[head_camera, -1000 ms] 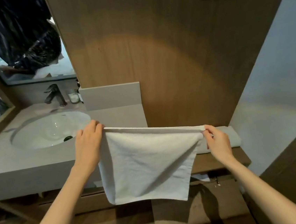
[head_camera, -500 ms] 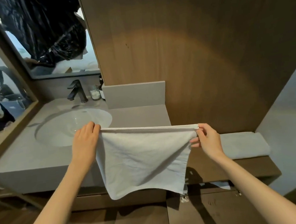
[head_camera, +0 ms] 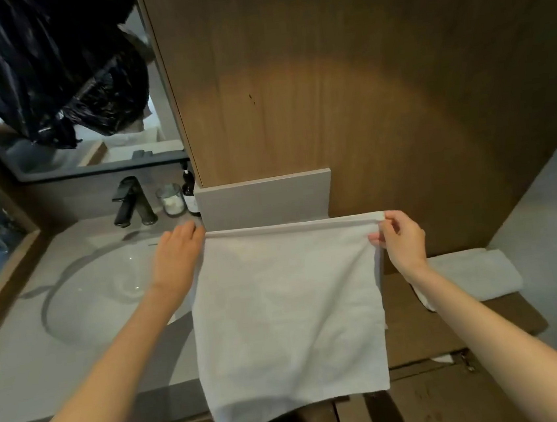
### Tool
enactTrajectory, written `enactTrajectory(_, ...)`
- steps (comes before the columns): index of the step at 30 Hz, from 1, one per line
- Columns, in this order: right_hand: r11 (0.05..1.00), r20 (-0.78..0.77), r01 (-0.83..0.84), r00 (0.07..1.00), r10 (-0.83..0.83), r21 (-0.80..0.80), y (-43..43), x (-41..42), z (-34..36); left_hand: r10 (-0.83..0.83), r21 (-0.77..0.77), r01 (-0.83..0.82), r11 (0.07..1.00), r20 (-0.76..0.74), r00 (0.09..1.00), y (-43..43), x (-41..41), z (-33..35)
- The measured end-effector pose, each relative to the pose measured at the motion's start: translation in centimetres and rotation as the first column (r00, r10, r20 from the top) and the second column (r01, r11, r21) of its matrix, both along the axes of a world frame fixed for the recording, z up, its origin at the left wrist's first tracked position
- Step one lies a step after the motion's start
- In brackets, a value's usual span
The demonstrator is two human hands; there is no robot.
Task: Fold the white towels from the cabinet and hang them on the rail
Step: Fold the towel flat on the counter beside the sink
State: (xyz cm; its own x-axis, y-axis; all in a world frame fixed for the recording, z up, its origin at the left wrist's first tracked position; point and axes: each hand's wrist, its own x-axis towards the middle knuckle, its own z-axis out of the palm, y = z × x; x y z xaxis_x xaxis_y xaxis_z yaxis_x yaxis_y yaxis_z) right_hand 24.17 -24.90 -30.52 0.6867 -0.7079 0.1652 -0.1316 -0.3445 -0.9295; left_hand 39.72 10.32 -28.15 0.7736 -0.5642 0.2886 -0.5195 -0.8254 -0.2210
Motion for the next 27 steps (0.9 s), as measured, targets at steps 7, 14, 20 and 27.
enactTrajectory(7,0.999,-0.038,0.029,0.999,-0.03,-0.028,-0.8,5.7,-0.4,-0.007,-0.007,0.006,1.0,-0.051,0.999,-1.5,5.5,-1.1)
enactTrajectory(14,0.999,-0.15,0.002,0.989,-0.01,-0.054,-3.7,11.5,-4.0,0.042,0.055,-0.036,0.998,-0.11,0.993,-3.2,11.0,-5.4)
enactTrajectory(20,0.999,-0.283,-0.018,0.959,0.007,-0.036,-5.8,16.9,-7.5,0.01,0.001,-0.01,1.0,-0.18,0.984,-4.6,15.1,-8.9)
enactTrajectory(27,0.998,-0.426,-0.028,0.905,0.002,-0.055,-6.8,20.5,-11.1,0.078,-0.201,-0.168,0.965,-0.391,0.917,-5.7,17.0,-12.0)
